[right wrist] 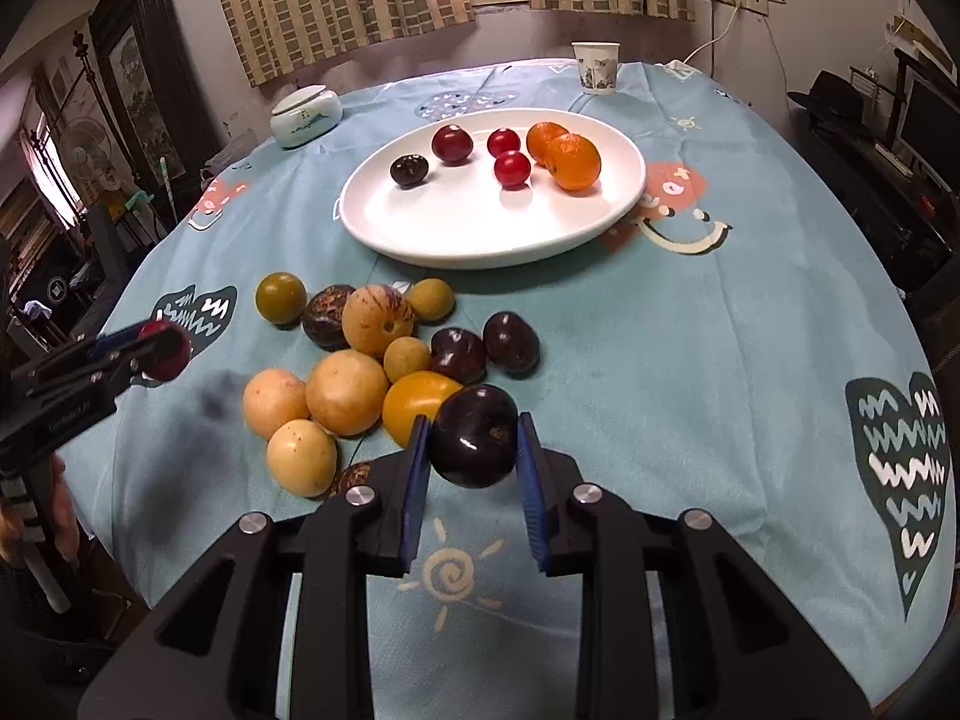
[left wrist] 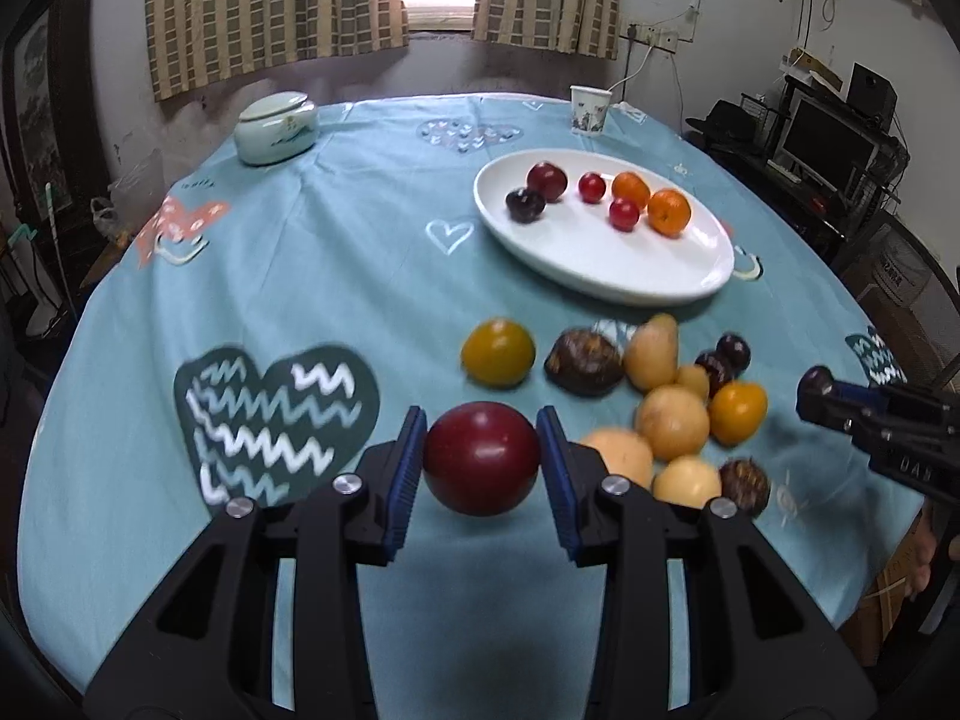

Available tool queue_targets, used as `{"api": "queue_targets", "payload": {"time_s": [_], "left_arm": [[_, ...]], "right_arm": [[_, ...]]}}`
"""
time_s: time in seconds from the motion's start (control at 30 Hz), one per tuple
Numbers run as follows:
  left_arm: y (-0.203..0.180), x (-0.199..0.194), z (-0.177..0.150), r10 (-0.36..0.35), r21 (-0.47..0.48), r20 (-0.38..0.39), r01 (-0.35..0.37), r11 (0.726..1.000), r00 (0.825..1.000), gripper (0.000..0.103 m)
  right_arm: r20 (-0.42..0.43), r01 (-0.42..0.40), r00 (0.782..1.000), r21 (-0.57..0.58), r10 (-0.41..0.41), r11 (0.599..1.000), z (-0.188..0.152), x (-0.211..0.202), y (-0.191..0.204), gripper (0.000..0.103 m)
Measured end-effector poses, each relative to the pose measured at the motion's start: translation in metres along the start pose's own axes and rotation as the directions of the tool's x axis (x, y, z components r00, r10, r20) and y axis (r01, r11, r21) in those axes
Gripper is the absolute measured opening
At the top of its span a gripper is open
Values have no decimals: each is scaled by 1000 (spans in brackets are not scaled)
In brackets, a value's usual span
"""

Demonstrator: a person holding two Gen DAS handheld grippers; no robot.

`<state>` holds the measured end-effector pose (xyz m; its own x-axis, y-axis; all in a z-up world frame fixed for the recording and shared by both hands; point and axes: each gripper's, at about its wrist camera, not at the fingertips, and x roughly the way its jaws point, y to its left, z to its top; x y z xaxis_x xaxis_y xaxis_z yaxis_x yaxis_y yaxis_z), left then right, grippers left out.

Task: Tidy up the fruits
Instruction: 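Carry the apple and plum to the plate and open both tools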

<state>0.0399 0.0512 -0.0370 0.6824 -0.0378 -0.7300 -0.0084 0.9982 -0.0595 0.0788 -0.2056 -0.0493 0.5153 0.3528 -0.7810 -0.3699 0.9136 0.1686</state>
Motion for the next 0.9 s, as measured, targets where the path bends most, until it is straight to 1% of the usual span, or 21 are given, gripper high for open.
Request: {"api": "queue_targets", "payload": {"time_s": [0.17, 0.23, 0.3, 0.4, 0.47, 0.57, 0.77, 0.9], "left_arm": [[-14, 20, 60, -13, 29, 32, 12, 1000, 999, 38], [-23, 33, 86, -21, 46, 31, 20, 999, 999, 38], [-33, 48, 110, -13, 61, 34, 11, 998, 999, 38], [-48, 78, 144, -17, 76, 14, 16, 997, 1000, 38], [-56, 96, 157, -18, 83, -6, 18, 996, 1000, 39], [-63, 125, 170, -22, 85, -46, 26, 996, 999, 39], [-73, 165, 186, -27, 92, -98, 36, 995, 995, 39], [-78, 183, 194, -15, 108, -129, 29, 994, 992, 41]], "right_arm": [[14, 0, 1000, -17, 1, 1000, 31, 3, -7, 28], [18, -6, 1000, -21, 6, 1000, 52, 9, -11, 28], [13, -8, 1000, -39, 8, 999, 73, 19, -11, 28], [-1, -1, 1000, -68, 1, 998, 105, 40, -11, 28], [-6, 12, 1000, -84, -13, 996, 121, 55, -11, 28], [-32, 10, 999, -92, -13, 996, 138, 74, -15, 28], [-69, 0, 998, -86, -6, 996, 157, 103, -26, 28], [-52, 10, 999, -99, -15, 995, 164, 112, -26, 29]]}}
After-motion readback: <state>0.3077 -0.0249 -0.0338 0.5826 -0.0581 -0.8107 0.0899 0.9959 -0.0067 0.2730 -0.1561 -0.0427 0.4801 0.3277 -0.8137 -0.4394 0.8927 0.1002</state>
